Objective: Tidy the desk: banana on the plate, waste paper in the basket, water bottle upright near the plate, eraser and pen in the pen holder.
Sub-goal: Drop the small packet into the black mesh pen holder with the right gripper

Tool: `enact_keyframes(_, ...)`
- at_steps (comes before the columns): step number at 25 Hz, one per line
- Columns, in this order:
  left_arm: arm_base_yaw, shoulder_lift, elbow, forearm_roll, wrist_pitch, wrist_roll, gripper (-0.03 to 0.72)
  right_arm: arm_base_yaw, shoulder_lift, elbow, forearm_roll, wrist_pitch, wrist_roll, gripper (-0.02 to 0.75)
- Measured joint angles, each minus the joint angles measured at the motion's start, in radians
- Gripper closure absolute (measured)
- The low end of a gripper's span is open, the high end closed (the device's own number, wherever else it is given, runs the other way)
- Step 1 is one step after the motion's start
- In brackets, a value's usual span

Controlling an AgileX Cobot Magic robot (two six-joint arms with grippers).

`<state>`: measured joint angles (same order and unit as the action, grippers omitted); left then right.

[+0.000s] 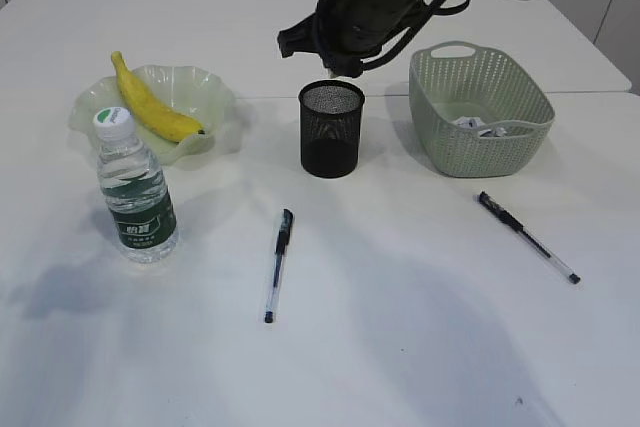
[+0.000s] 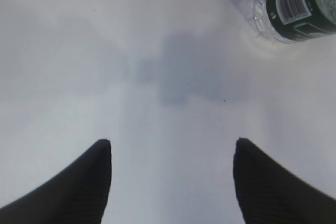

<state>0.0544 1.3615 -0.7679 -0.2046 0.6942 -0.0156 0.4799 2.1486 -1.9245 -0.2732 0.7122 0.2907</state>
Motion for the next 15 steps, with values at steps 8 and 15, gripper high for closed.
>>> enact_keyframes(8, 0.0, 0.0, 0.0, 0.0, 0.0, 0.0, 0.178, -0.004, 0.035, 0.0, -0.034, -0.041, 0.0, 0.66)
enact_keyframes(15, 0.0, 0.0, 0.0, 0.0, 0.0, 0.0, 0.178, -0.02, 0.065, 0.0, -0.034, -0.084, 0.012, 0.66)
